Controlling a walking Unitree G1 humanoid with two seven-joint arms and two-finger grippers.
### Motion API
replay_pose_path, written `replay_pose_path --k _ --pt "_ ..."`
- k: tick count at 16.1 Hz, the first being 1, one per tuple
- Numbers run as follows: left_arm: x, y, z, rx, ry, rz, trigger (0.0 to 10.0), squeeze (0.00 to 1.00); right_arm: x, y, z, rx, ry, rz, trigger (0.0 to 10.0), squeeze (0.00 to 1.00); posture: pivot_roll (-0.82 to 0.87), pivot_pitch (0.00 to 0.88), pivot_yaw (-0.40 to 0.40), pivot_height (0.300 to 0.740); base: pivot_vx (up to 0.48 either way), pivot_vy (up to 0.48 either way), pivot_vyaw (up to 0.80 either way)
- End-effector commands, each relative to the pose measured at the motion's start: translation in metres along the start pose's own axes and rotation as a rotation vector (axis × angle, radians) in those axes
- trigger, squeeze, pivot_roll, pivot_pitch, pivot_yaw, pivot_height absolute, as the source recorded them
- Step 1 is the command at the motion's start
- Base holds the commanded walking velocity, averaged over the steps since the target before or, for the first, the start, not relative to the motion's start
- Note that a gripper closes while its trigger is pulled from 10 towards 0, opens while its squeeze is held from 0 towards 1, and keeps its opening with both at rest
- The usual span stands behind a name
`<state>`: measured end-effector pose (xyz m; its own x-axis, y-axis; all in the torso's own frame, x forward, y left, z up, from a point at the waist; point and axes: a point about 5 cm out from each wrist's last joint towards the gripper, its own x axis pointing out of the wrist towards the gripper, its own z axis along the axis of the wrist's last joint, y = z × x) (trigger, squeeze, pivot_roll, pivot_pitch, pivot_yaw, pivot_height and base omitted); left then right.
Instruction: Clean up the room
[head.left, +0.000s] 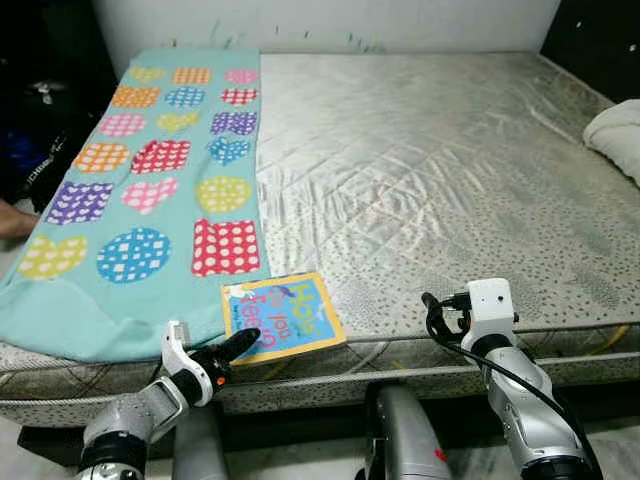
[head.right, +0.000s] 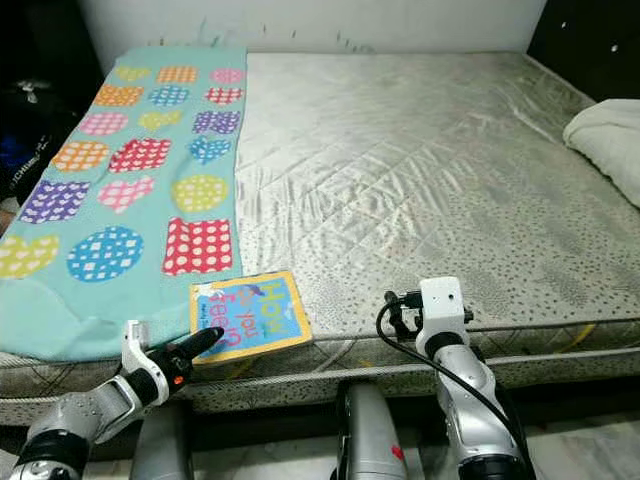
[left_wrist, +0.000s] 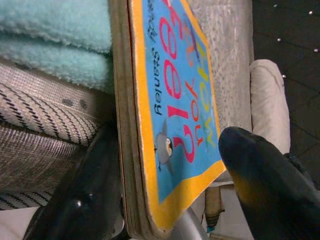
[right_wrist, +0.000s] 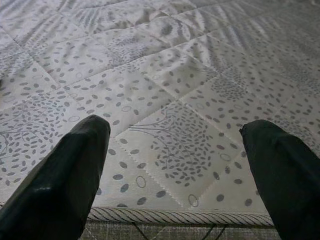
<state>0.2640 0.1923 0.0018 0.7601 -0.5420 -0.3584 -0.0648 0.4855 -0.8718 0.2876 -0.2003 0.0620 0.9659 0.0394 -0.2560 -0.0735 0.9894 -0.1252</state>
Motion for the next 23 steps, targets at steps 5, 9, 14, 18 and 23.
replay_pose_path --k 5,9,14,18,23 --pt "0.003 0.002 -0.006 -0.007 0.048 0.004 0.0 0.00 0.000 -0.005 0.001 0.001 -0.008 -0.026 10.0 0.00 -0.10 0.000 -0.042 0.525 0.000 0.000 0.00" --pt "0.003 0.003 -0.006 -0.004 0.040 -0.001 0.0 0.00 0.002 -0.003 0.001 0.002 -0.010 -0.023 10.0 0.00 -0.09 0.000 -0.043 0.525 0.000 0.000 0.00" --pt "0.003 0.003 -0.003 0.011 0.013 -0.006 0.0 0.00 0.001 -0.004 0.000 0.000 -0.010 -0.028 10.0 0.00 -0.09 0.000 -0.041 0.525 0.000 0.000 0.00" --pt "0.004 0.003 0.000 0.030 -0.025 -0.006 0.0 0.00 0.002 -0.004 0.000 -0.002 -0.011 -0.029 10.0 0.00 -0.09 0.000 -0.044 0.525 0.000 0.000 0.00" --pt "0.000 -0.028 0.019 0.295 -0.185 -0.152 0.0 0.00 0.006 -0.004 0.004 0.006 -0.026 -0.037 10.0 0.00 -0.08 0.000 -0.029 0.525 0.000 0.000 0.00"
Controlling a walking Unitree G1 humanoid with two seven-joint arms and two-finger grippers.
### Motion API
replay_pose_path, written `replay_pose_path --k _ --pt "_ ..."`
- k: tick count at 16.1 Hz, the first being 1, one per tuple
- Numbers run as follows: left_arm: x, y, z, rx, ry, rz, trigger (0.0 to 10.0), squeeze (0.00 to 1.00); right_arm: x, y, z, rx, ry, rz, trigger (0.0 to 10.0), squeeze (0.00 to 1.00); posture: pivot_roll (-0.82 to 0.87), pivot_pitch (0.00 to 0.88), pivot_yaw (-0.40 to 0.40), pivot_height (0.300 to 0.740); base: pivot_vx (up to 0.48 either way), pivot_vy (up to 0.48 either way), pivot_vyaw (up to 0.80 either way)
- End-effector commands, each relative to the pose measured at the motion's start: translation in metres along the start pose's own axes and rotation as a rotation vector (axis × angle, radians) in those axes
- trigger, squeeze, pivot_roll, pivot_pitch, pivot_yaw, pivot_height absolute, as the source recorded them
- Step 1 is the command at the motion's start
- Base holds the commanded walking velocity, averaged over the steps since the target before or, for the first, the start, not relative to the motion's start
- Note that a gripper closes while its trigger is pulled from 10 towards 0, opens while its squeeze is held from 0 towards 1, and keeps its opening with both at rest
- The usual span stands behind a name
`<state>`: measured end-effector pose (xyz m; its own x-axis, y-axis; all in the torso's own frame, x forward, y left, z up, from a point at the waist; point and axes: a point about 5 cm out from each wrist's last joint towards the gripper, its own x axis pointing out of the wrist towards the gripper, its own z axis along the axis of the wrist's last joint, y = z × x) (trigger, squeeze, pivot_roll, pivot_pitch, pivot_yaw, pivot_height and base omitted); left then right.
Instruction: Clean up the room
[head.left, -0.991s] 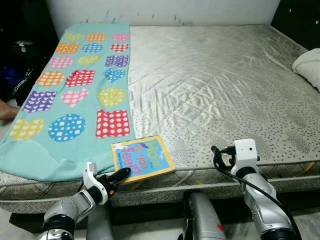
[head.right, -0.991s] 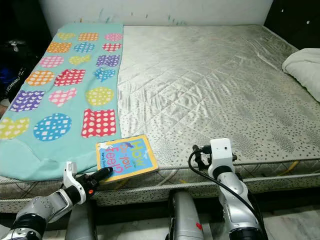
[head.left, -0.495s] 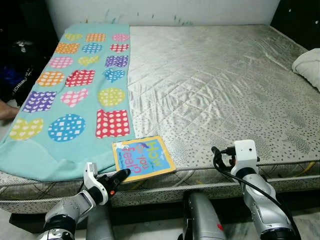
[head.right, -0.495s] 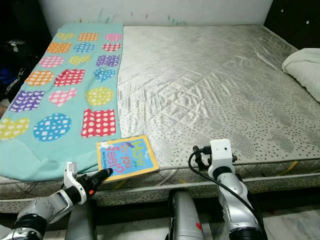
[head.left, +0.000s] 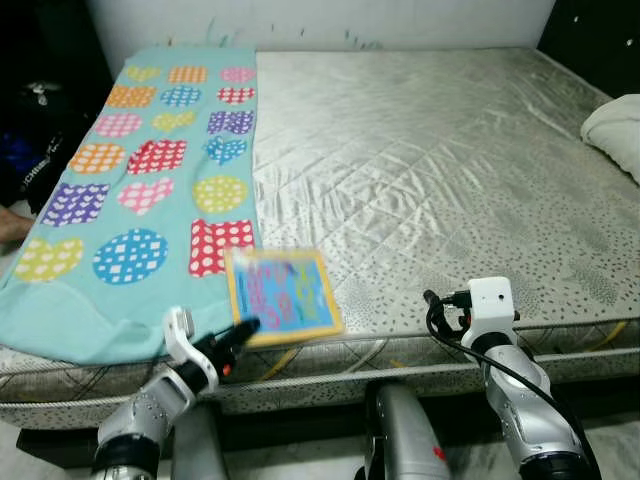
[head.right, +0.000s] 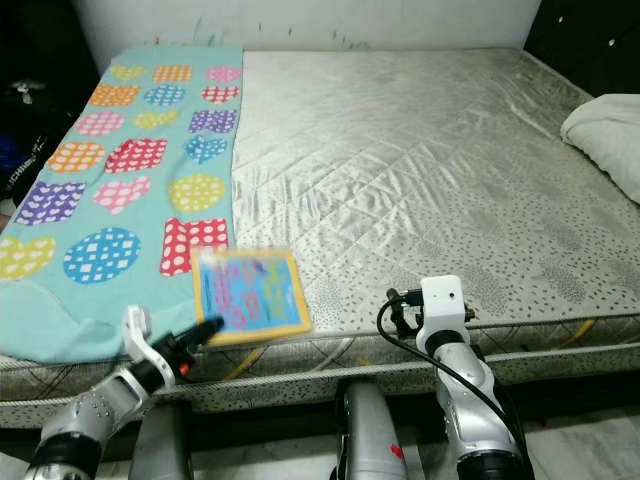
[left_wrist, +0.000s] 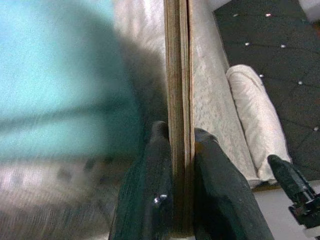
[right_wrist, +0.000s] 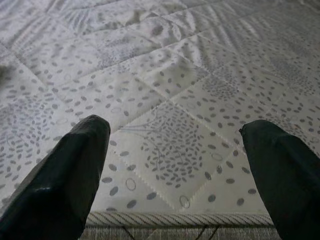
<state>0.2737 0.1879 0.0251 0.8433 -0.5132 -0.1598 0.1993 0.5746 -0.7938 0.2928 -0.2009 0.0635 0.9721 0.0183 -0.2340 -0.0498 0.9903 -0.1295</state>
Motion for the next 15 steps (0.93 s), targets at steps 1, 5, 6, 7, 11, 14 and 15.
replay_pose_path --k 1,5,6,7,11,14,15 --pt "-0.002 -0.014 0.010 0.106 -0.041 -0.028 0.0 0.00 0.003 -0.002 0.003 0.008 -0.009 -0.015 10.0 0.00 -0.08 0.000 -0.027 0.525 0.000 0.000 0.00" --pt "-0.022 -0.056 0.014 0.256 -0.234 -0.017 0.0 0.00 0.007 0.004 0.005 0.022 -0.023 -0.020 10.0 0.00 -0.05 0.000 -0.034 0.525 0.000 0.000 0.00" --pt "-0.027 -0.066 0.017 0.337 -0.304 0.044 0.0 0.00 0.009 0.004 0.009 0.048 -0.034 -0.028 10.0 0.00 -0.05 0.000 -0.036 0.525 0.000 0.000 0.00" --pt "-0.028 -0.070 0.018 0.376 -0.332 0.079 0.0 0.00 0.010 0.004 0.012 0.074 -0.038 -0.037 10.0 0.00 -0.04 0.000 -0.035 0.525 0.000 0.000 0.00" --pt "-0.027 -0.087 0.011 0.587 -0.338 0.159 0.0 0.00 0.015 0.009 0.026 0.173 -0.056 -0.069 10.0 0.00 -0.05 0.000 -0.021 0.525 0.000 0.000 0.00" --pt "-0.018 -0.089 0.010 0.639 -0.330 0.193 0.0 0.00 0.017 0.009 0.037 0.228 -0.101 -0.100 10.0 0.00 -0.07 0.000 -0.008 0.525 0.000 0.000 0.00" --pt "-0.016 -0.091 0.011 0.643 -0.334 0.180 0.0 0.00 0.017 0.008 0.039 0.228 -0.108 -0.106 10.0 0.00 -0.07 0.000 0.003 0.529 0.000 0.000 0.00"
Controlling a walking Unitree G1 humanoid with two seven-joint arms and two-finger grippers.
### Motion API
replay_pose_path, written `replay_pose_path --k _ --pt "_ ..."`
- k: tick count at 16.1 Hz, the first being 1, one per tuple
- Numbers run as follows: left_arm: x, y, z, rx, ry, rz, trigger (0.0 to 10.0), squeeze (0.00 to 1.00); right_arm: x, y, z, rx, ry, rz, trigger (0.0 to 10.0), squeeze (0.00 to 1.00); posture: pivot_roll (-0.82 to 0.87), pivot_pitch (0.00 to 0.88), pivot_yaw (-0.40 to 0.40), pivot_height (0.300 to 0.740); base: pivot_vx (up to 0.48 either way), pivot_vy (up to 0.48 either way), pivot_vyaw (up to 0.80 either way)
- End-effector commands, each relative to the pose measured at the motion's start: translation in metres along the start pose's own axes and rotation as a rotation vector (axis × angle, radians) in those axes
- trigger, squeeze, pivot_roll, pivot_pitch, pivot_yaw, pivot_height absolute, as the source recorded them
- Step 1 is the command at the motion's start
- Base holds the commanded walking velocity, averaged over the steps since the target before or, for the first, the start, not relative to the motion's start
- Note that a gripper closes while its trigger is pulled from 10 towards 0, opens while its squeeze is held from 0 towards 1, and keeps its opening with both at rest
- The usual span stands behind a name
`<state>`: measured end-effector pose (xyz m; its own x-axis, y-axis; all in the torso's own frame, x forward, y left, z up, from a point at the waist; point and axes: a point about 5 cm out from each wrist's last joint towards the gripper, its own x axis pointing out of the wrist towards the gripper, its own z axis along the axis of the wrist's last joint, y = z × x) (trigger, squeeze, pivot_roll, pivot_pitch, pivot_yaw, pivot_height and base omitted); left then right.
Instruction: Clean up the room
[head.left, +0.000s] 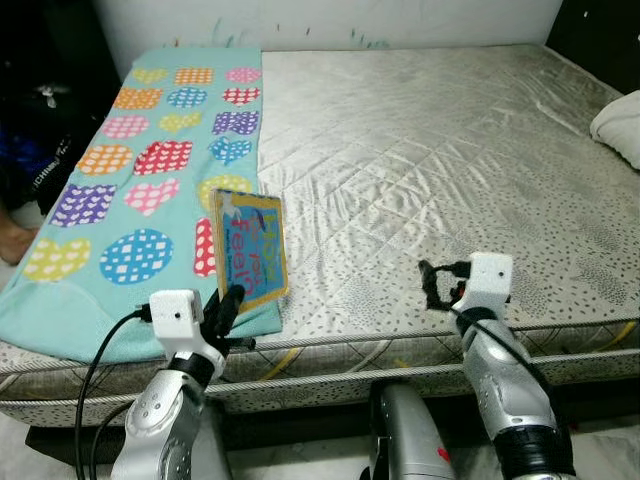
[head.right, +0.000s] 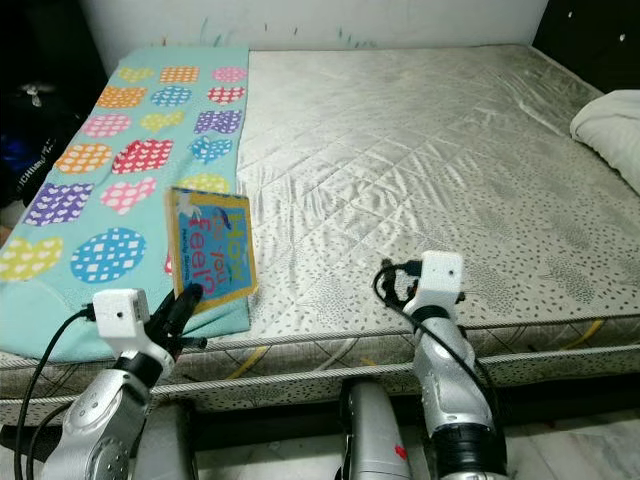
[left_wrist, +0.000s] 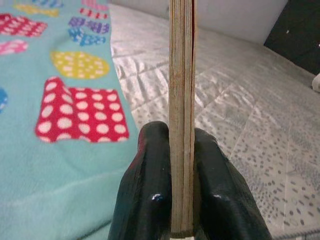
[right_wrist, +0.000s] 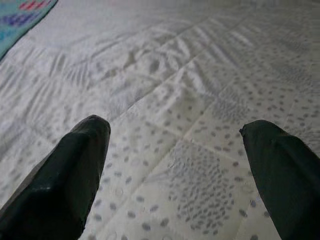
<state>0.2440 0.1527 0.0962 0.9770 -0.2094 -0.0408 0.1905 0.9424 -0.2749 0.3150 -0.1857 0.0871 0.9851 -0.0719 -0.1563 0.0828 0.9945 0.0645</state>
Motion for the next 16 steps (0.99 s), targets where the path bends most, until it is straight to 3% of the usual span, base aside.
replay_pose_path --k 1,7,16 --pt "0.006 -0.005 0.010 0.012 -0.054 -0.022 0.0 0.00 0.003 -0.003 0.011 0.011 -0.035 -0.020 10.0 0.00 -0.07 0.000 0.003 0.539 0.000 0.000 0.00" --pt "0.004 -0.014 0.002 -0.013 -0.023 -0.052 0.0 0.00 0.007 -0.014 0.015 0.024 -0.039 -0.064 10.0 0.00 -0.07 0.000 0.002 0.622 0.000 0.000 0.00" --pt "0.011 -0.024 0.005 -0.023 -0.028 -0.100 0.0 0.00 0.010 -0.021 0.021 0.024 -0.059 -0.099 10.0 0.00 -0.07 0.000 0.009 0.724 0.000 0.000 0.00"
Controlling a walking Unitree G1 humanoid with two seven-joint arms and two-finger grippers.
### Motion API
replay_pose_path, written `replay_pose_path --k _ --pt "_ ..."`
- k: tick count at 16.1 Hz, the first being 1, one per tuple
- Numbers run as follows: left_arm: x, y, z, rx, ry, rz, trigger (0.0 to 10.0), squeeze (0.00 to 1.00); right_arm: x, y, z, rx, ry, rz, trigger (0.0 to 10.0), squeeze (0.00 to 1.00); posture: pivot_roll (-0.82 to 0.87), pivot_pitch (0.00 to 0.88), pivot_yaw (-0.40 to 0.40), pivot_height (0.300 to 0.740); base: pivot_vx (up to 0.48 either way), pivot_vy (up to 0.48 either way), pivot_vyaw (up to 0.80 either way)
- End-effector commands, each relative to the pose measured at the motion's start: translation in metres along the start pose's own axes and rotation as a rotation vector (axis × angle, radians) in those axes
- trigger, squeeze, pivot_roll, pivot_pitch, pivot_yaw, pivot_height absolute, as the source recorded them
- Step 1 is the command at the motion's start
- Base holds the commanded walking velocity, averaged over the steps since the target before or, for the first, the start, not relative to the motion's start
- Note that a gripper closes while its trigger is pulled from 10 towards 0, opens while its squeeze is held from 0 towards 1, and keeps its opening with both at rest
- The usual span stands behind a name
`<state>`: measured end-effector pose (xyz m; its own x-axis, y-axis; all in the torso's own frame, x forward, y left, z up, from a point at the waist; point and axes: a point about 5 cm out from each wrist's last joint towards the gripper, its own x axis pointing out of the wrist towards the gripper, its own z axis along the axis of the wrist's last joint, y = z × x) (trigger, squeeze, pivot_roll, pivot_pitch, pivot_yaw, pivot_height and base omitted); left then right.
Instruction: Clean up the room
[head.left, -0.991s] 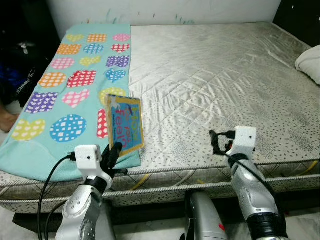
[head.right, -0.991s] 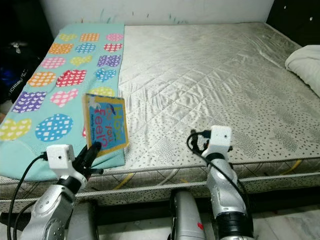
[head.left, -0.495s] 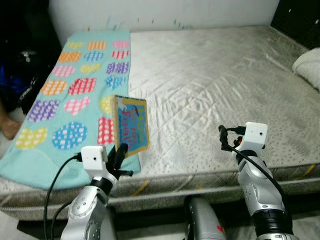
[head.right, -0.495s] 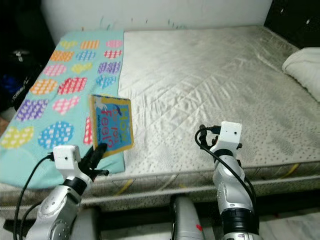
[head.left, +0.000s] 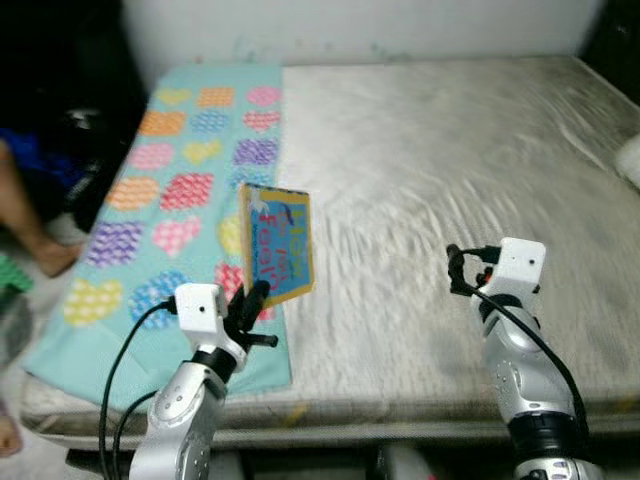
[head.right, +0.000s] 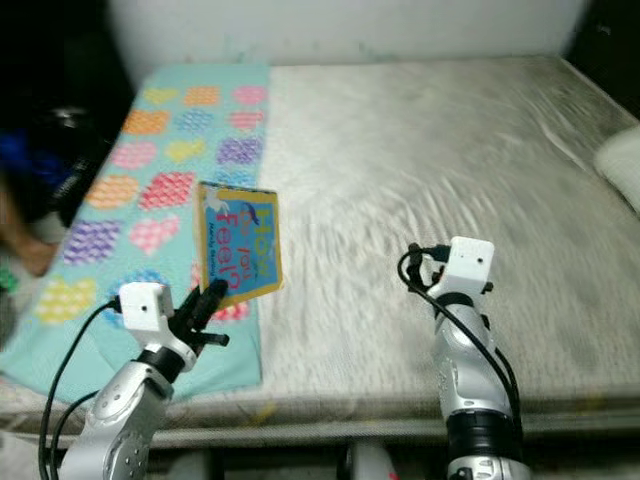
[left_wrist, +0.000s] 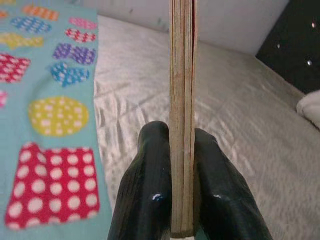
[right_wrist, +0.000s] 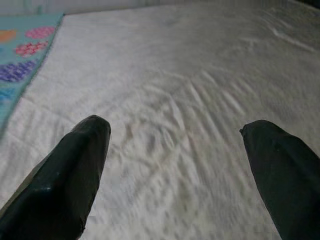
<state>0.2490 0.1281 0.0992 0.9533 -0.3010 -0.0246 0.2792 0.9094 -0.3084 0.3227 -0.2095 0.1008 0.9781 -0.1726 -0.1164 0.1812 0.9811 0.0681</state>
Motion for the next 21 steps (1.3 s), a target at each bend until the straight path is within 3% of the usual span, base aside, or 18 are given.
replay_pose_path --k 1,6,7,8,9,16,21 --pt "0.001 -0.002 0.008 0.014 -0.038 -0.006 0.0 0.00 0.002 0.000 0.004 0.007 -0.012 -0.007 10.0 0.00 -0.07 0.000 0.009 0.738 0.000 0.000 0.00" --pt "0.001 -0.001 0.008 0.030 -0.023 0.015 0.0 0.00 0.000 -0.007 0.003 -0.009 -0.015 -0.041 10.0 0.00 -0.07 0.000 0.012 0.740 0.000 0.000 0.00" --pt "0.002 0.000 0.007 0.034 -0.010 0.026 1.2 0.00 0.000 -0.009 0.002 -0.016 -0.016 -0.053 10.0 0.00 -0.07 0.000 0.012 0.740 0.000 0.000 0.00" --pt "0.002 0.000 0.006 0.035 -0.004 0.027 5.3 0.00 0.000 -0.011 0.002 -0.020 -0.015 -0.066 10.0 0.00 -0.07 0.000 0.012 0.740 0.000 0.000 0.00" --pt "0.002 0.000 0.005 0.024 0.005 0.038 10.0 0.00 -0.001 -0.014 0.001 -0.034 -0.017 -0.080 10.0 0.00 -0.07 0.000 0.012 0.740 0.000 0.000 0.00" --pt "0.004 0.005 0.003 -0.033 0.010 0.090 10.0 0.00 -0.007 -0.016 -0.006 -0.085 -0.011 -0.142 10.0 0.00 -0.07 0.000 0.009 0.740 0.000 0.000 0.00" --pt "0.004 0.005 -0.002 -0.064 0.032 0.093 10.0 0.00 -0.008 -0.019 -0.010 -0.098 0.008 -0.177 10.0 0.00 -0.07 0.000 0.007 0.740 0.000 0.000 -0.80"
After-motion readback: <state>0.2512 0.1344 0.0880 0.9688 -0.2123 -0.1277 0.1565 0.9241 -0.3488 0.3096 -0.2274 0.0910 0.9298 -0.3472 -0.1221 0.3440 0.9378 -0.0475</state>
